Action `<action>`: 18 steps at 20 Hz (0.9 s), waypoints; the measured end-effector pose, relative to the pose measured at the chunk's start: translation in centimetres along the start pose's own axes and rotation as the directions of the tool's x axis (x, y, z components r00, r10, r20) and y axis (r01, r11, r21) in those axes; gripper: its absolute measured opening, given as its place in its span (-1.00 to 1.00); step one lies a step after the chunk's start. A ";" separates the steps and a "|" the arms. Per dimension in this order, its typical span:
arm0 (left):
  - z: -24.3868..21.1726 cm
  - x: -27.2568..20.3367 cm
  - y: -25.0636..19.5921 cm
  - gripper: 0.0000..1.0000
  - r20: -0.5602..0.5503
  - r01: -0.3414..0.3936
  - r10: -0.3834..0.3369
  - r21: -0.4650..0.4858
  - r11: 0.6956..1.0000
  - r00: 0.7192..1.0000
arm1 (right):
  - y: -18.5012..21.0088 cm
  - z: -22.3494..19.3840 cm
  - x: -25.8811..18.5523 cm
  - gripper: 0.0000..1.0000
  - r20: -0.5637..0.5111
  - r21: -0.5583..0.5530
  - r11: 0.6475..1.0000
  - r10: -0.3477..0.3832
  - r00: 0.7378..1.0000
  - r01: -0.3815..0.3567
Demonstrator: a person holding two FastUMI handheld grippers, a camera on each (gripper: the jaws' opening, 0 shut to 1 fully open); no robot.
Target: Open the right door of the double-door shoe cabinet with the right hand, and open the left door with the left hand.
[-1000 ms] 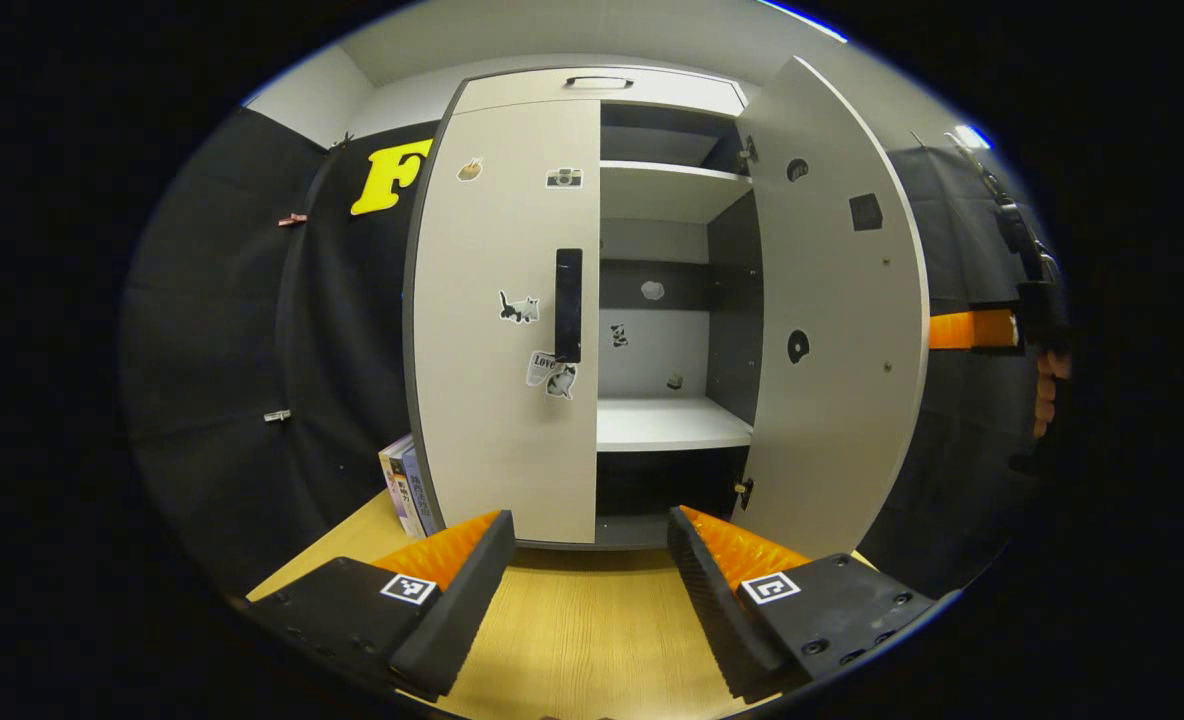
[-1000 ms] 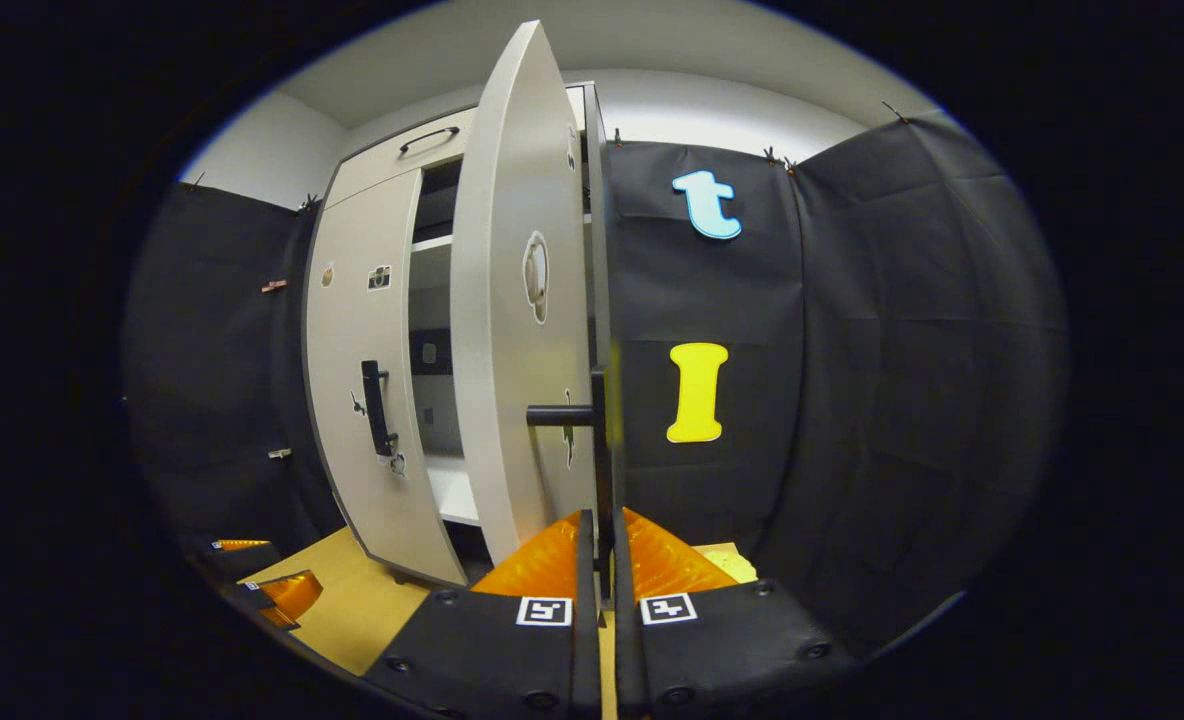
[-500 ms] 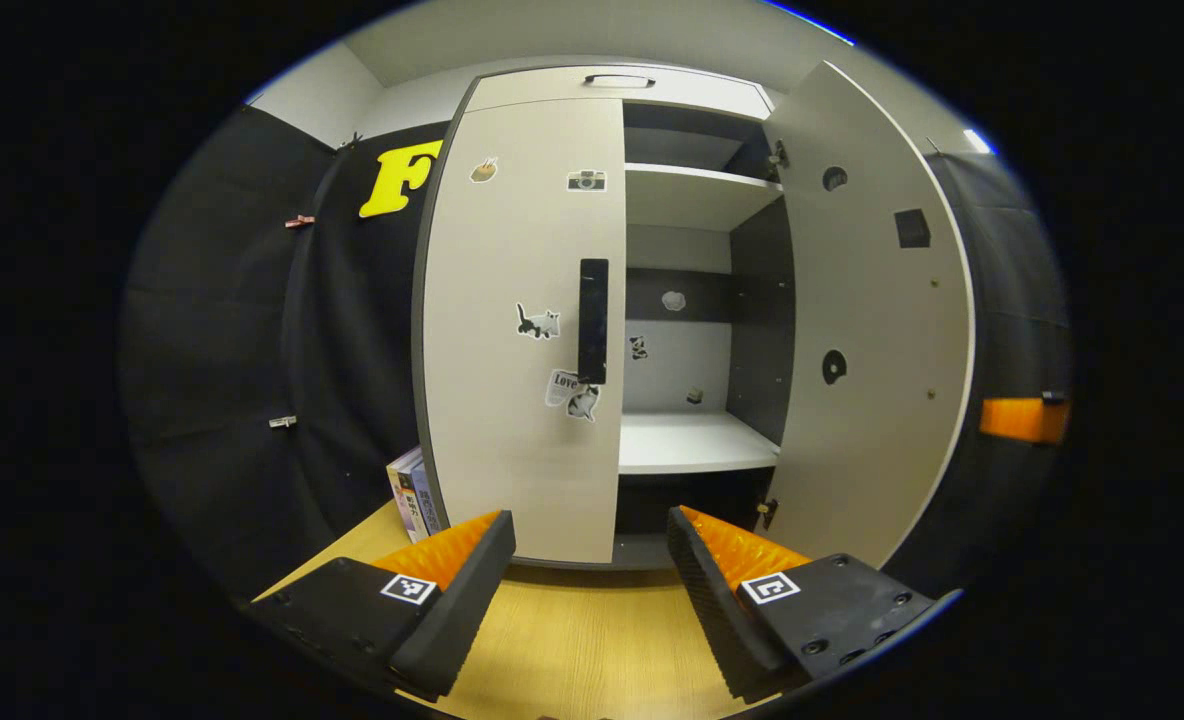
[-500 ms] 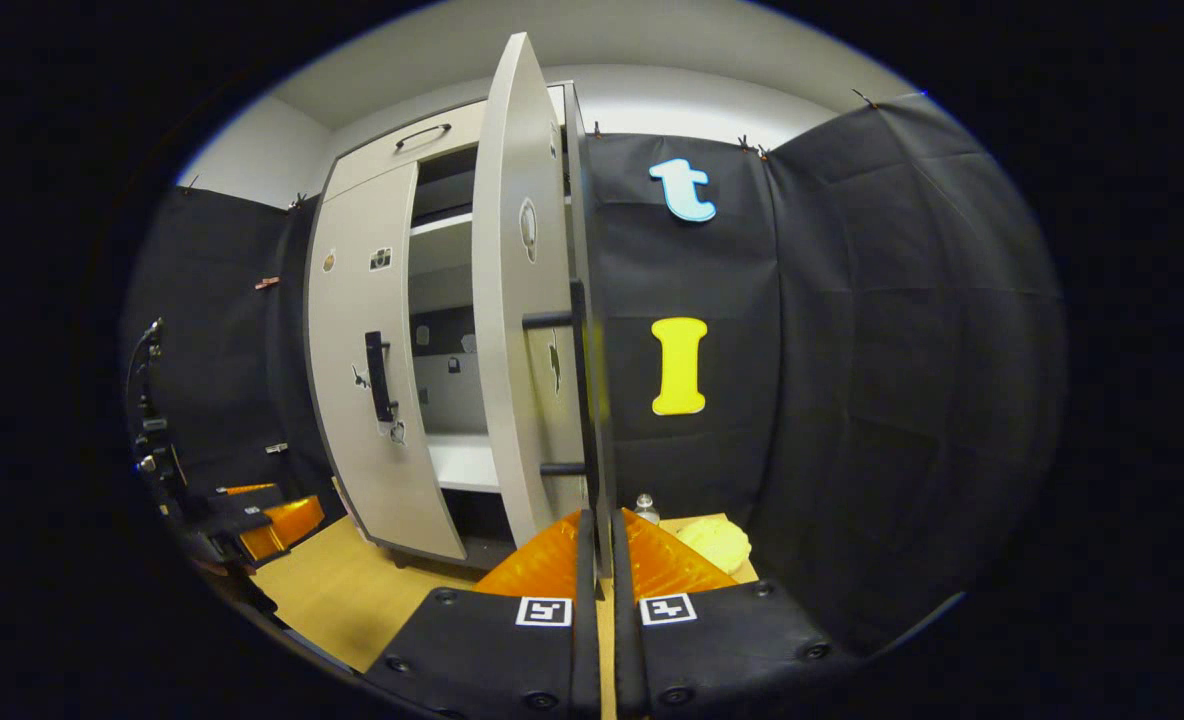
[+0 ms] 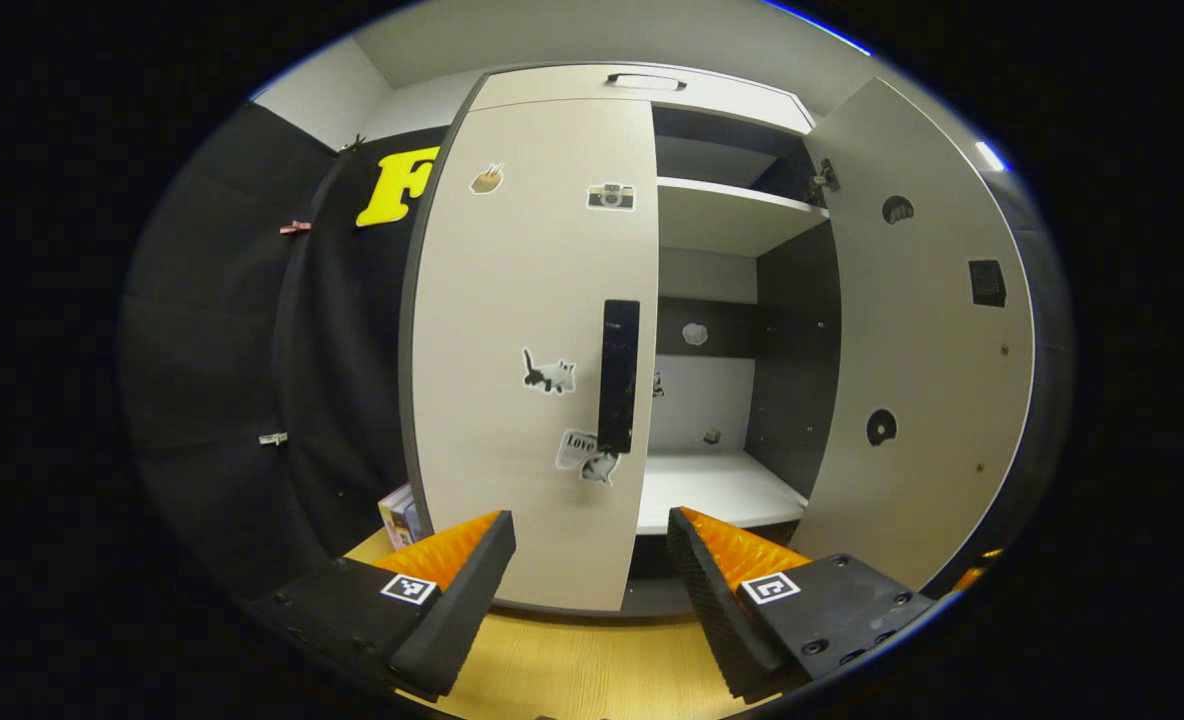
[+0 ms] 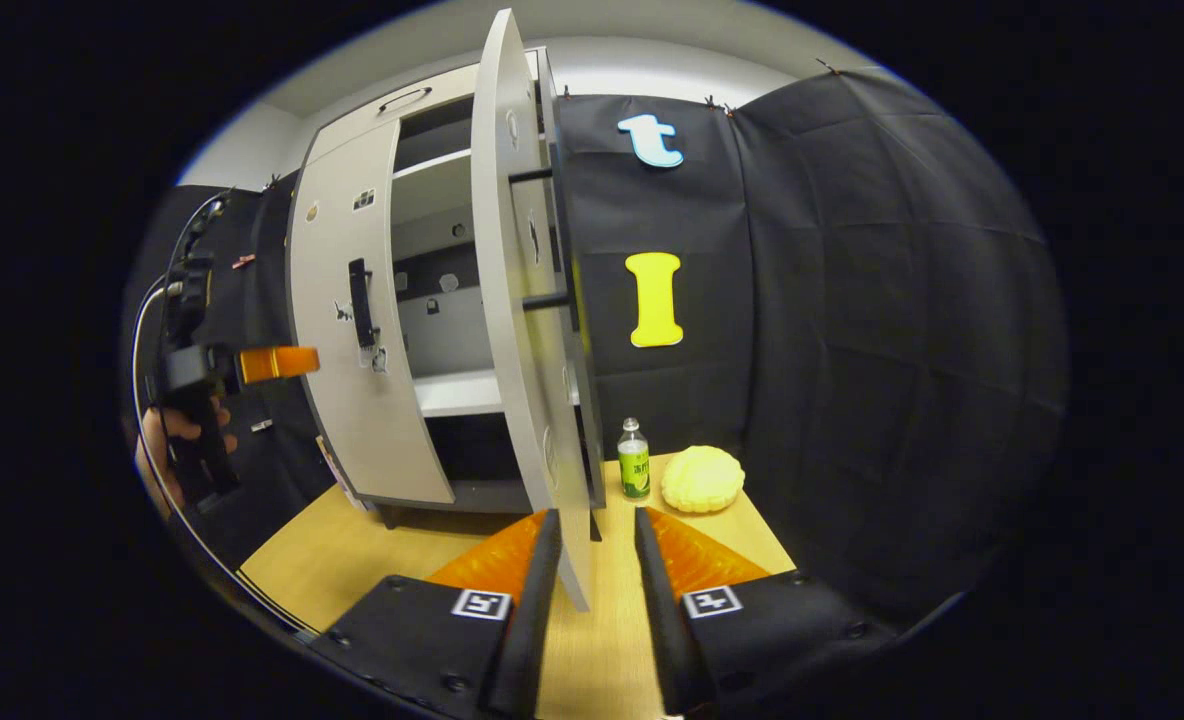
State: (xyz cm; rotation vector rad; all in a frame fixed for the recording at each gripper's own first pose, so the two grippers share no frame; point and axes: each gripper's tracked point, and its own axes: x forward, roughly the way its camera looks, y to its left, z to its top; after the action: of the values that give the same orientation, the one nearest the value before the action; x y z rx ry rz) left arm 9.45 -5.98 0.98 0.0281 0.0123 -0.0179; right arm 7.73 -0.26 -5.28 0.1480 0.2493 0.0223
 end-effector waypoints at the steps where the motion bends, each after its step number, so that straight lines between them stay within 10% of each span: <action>1: 0.3 0.9 -0.1 0.89 0.004 0.003 -0.003 -0.009 1.000 1.000 | 0.1 -0.3 0.0 0.11 -0.008 -0.008 1.000 0.014 1.000 -0.014; 4: 2.0 3.5 -0.7 0.89 0.031 0.026 -0.025 -0.018 0.999 0.999 | 0.2 -1.5 0.1 0.99 -0.032 -0.023 0.999 0.036 0.999 -0.037; 14: 4.9 11.3 -1.0 0.81 0.023 0.063 -0.061 -0.089 0.994 0.998 | -0.8 -2.3 0.7 0.97 -0.032 -0.084 0.994 0.063 0.997 -0.066; 18: 5.6 13.2 -0.9 0.45 0.017 0.067 -0.065 -0.090 0.994 0.998 | -1.1 -2.3 1.2 0.97 -0.034 -0.092 0.993 0.067 0.997 -0.070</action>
State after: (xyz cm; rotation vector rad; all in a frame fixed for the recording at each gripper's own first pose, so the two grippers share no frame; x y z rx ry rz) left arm 22.73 -7.31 6.36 -0.0628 0.0001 -0.0836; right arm 8.31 -0.94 -7.97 0.0630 0.2731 0.1048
